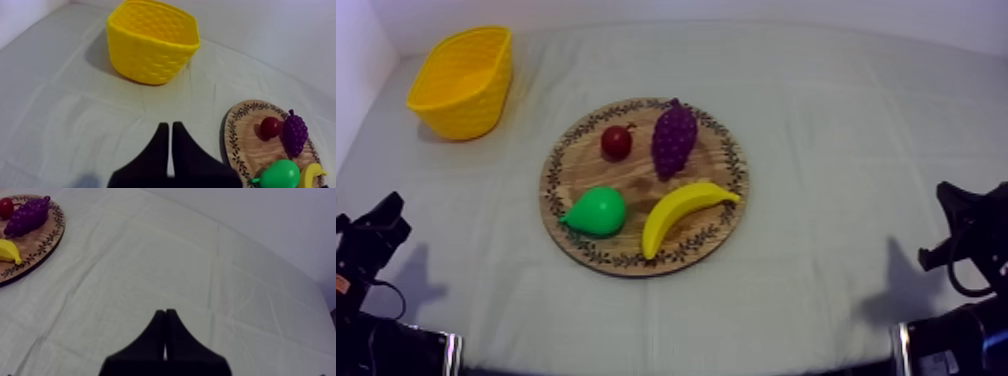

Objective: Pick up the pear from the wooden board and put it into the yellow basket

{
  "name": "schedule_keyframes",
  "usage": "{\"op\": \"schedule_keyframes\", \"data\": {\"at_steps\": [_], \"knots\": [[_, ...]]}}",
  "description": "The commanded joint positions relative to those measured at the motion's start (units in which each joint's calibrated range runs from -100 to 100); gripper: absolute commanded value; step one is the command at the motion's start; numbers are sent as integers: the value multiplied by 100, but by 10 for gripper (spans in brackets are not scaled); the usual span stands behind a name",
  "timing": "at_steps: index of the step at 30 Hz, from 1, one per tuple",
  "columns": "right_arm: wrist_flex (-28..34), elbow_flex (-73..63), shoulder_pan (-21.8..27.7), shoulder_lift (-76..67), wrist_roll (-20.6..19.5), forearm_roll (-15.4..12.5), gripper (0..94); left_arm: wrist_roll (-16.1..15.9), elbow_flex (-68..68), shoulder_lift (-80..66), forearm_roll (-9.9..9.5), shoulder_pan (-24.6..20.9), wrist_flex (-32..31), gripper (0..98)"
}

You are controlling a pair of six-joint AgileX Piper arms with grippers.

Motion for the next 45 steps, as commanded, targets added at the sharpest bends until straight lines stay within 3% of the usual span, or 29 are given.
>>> {"op": "schedule_keyframes", "data": {"at_steps": [1,19,25,29,33,45], "knots": [[2,-2,-1,-3,0,1,4,3,3,-3,-3,-2,-4,1],[2,-2,-1,-3,1,1,4,-7,3,-3,-3,-2,-4,1],[2,-2,-1,-3,0,1,4,-405,-12,-3,5,56,-4,1],[2,-2,-1,-3,1,1,4,-166,-102,0,58,186,186,1],[2,-2,-1,-3,2,1,4,-162,-173,125,164,351,350,0],[2,-2,-1,-3,1,1,4,-733,-859,1444,503,1031,538,0]]}}
